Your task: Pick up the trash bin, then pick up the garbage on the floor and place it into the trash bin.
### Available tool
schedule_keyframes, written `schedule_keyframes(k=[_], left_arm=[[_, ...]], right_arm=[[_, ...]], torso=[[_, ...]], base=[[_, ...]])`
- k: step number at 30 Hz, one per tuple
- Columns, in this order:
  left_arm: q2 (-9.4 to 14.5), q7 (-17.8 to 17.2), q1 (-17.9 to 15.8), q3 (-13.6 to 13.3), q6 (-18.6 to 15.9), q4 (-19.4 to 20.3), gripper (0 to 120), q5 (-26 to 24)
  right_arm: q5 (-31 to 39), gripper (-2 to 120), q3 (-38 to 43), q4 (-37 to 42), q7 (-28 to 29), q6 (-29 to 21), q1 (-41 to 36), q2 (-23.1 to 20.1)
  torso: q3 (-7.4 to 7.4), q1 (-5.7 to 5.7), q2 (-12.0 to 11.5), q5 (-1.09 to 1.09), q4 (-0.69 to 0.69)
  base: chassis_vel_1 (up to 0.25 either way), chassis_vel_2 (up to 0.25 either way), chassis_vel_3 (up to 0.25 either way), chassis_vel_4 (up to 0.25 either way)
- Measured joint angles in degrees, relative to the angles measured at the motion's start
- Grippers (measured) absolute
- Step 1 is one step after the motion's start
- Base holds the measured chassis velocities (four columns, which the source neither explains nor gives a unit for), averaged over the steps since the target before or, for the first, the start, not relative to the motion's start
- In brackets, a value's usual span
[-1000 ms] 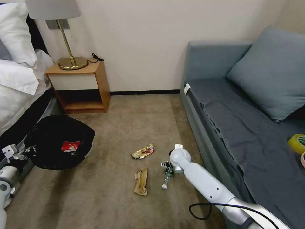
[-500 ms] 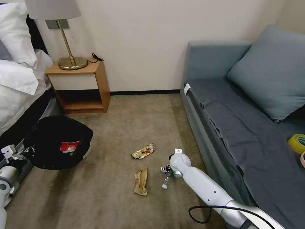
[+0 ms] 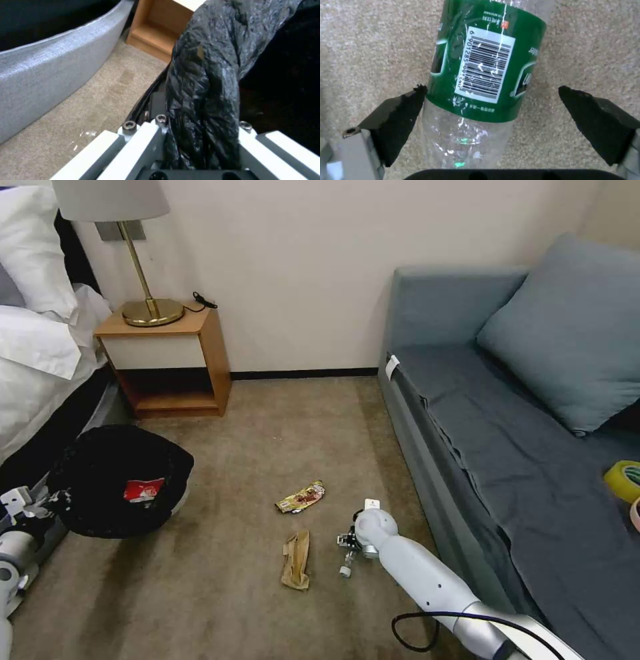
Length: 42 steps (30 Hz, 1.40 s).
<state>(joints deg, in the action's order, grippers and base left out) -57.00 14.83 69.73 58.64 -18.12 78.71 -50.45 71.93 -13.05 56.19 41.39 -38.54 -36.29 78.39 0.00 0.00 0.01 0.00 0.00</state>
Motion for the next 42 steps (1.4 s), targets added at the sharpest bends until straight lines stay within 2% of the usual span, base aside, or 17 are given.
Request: schedule_keyframes(k=[4,7,9,10,12,16,17,26,36,42], left_arm=[[-0.03,0.05,0.0,0.0,0.08,-0.05,2,0.09],[-0.09,0.07,0.0,0.01,0.14,-0.14,2,0.14],[-0.09,0.08,0.01,0.03,0.15,-0.17,2,0.14],[-0.1,0.13,0.01,0.07,0.16,-0.22,2,0.14],[-0.11,0.14,0.01,0.09,0.17,-0.25,2,0.14],[-0.25,0.25,0.14,0.21,0.2,-0.34,2,0.11],[-0.25,0.25,0.14,0.21,0.2,-0.34,2,0.11],[-0.45,0.28,0.04,0.06,0.22,-0.41,2,0.08],[-1.0,0.12,-0.16,-0.48,0.2,0.06,2,0.25],[-1.13,0.1,0.2,-0.69,0.16,0.52,2,0.34]], right_arm=[[-0.34,95,0.14,-0.72,-0.6,0.31,0.07,0.22],[-1.02,81,0.44,-1.4,-1.0,0.4,0.14,0.52],[-1.1,77,0.44,-1.42,-1.09,0.41,0.14,0.52],[-1.12,70,0.39,-1.41,-1.2,0.42,0.14,0.46],[-1.14,69,0.36,-1.4,-1.24,0.43,0.14,0.43],[-1.42,48,0.06,-1.3,-1.67,0.53,0.0,0.41],[-1.42,48,0.06,-1.3,-1.67,0.53,0.0,0.41],[-2.16,23,0.14,-0.97,-2.61,1.14,-0.28,0.12],[-1.18,22,0.59,4.68,-1.47,2.05,0.17,-2.69],[-2.29,22,0.45,15.39,-1.18,4.34,1.92,-5.31]], torso=[[0.0,0.0,0.0,0.0,0.0],[0.0,0.0,0.0,0.0,0.0],[0.0,0.0,0.0,0.0,0.0],[0.0,0.0,0.0,0.0,0.0],[0.0,-0.01,0.0,0.0,0.0],[0.0,-0.01,0.0,0.0,0.0],[0.0,-0.01,0.0,0.0,0.0],[0.0,-0.01,0.0,0.02,0.0],[0.0,0.0,0.0,0.02,-0.01],[0.0,0.0,-0.01,0.01,0.0]], base=[[0.0,0.0,0.0,0.0],[0.0,0.0,0.0,0.0],[0.0,0.0,0.0,0.0],[0.0,0.0,0.0,0.0],[0.0,0.0,0.0,0.0],[0.0,0.0,0.0,0.0],[0.0,0.0,0.0,0.0],[0.0,0.0,0.0,0.0],[0.0,0.0,0.0,0.0],[0.0,0.0,0.0,0.0]])
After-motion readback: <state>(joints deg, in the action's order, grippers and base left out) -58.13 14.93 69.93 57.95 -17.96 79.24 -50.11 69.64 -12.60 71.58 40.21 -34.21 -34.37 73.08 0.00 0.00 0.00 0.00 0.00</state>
